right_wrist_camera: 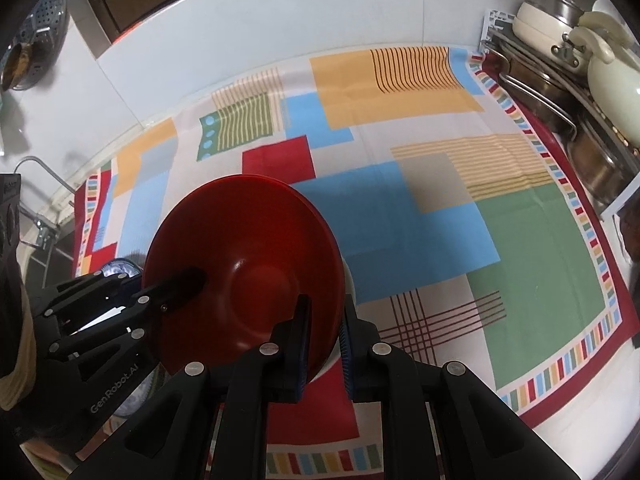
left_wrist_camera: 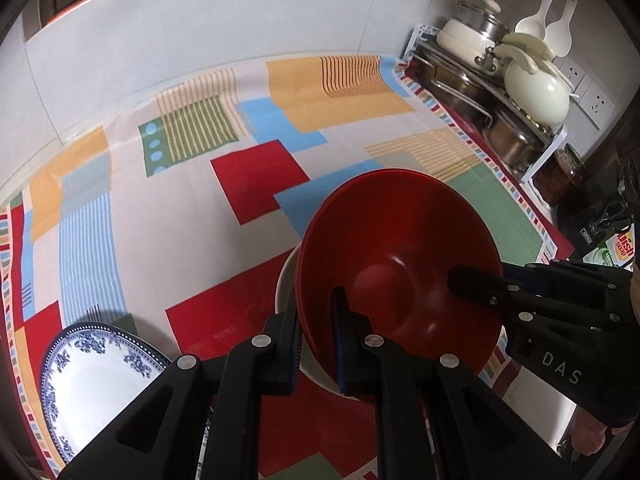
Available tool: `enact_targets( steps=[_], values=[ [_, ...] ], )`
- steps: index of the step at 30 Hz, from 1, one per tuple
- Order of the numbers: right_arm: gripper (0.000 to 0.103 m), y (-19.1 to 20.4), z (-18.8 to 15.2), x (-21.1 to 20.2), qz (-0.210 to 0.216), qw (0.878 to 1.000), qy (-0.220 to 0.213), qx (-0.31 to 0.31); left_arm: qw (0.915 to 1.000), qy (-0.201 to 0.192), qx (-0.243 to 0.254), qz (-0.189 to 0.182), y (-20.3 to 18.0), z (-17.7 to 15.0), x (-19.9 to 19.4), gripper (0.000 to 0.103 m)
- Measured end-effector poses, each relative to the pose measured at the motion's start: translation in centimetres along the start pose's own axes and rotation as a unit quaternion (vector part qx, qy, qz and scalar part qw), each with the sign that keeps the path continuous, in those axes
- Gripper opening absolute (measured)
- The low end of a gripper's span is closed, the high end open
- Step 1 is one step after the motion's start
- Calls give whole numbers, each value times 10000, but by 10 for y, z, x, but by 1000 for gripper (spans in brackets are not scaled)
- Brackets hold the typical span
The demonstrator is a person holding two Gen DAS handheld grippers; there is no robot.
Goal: Organize plates and bowls
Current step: 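Lift the red bowl with both tools and carry it over the white bowl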
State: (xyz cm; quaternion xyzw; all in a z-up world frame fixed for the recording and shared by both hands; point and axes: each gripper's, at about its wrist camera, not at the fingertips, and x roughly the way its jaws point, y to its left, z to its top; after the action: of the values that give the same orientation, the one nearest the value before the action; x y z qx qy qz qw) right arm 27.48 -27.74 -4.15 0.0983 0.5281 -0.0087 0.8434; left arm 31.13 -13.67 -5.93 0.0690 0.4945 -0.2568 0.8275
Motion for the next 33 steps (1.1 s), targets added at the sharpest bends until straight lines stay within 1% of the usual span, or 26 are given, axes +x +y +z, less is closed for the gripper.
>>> enact_targets(
  steps=[5,8,16,18,21,23,24,25,27,28,29,30,31,32,33],
  values=[
    [15,-1,-4,9,-21,10000,77,-45,9999,90,38,76,0,-3,7,15],
    [15,-2,-7,16,-2,9998,198,-30,9998,153,52,103,2,-6,11,15],
    [15,-2,-11,20,-115,9997,200,-72,9996,215,134,83,1,-7,17,15],
    [15,-2,-11,20,-129,9997,194,-74,9995,198,217,128,-1,-7,17,17],
    [15,-2,-11,21,-158,9996,199,-84,9991,166,358,161,-6,-7,17,22],
    [15,-3,-12,21,-184,9996,200,-74,9990,184,383,111,-7,-7,16,31],
    [16,-3,-12,22,-186,9996,217,-64,9990,175,391,87,-8,-7,15,32],
    [16,-4,-13,23,-177,9996,225,-33,9990,162,407,79,-9,-6,13,36],
    [16,-6,-13,23,-124,9996,243,-7,9988,82,462,103,-11,-6,8,48],
    [16,-6,-14,23,-104,9997,238,2,9986,11,490,183,-12,-6,6,57],
    [16,-6,-14,22,-98,9997,225,1,9980,-118,542,308,-14,-6,1,59],
    [17,-6,-15,22,-80,9998,205,-6,9975,-176,576,357,-14,-6,-2,59],
    [17,-5,-15,20,-36,9999,157,-6,9975,-208,595,327,-14,-6,-5,60],
    [20,-5,-15,19,-37,9999,143,-5,9976,-208,584,295,-13,-5,-6,61],
    [28,-5,-15,18,-36,9999,130,5,9979,-216,541,277,-11,-4,-8,61]
  ],
)
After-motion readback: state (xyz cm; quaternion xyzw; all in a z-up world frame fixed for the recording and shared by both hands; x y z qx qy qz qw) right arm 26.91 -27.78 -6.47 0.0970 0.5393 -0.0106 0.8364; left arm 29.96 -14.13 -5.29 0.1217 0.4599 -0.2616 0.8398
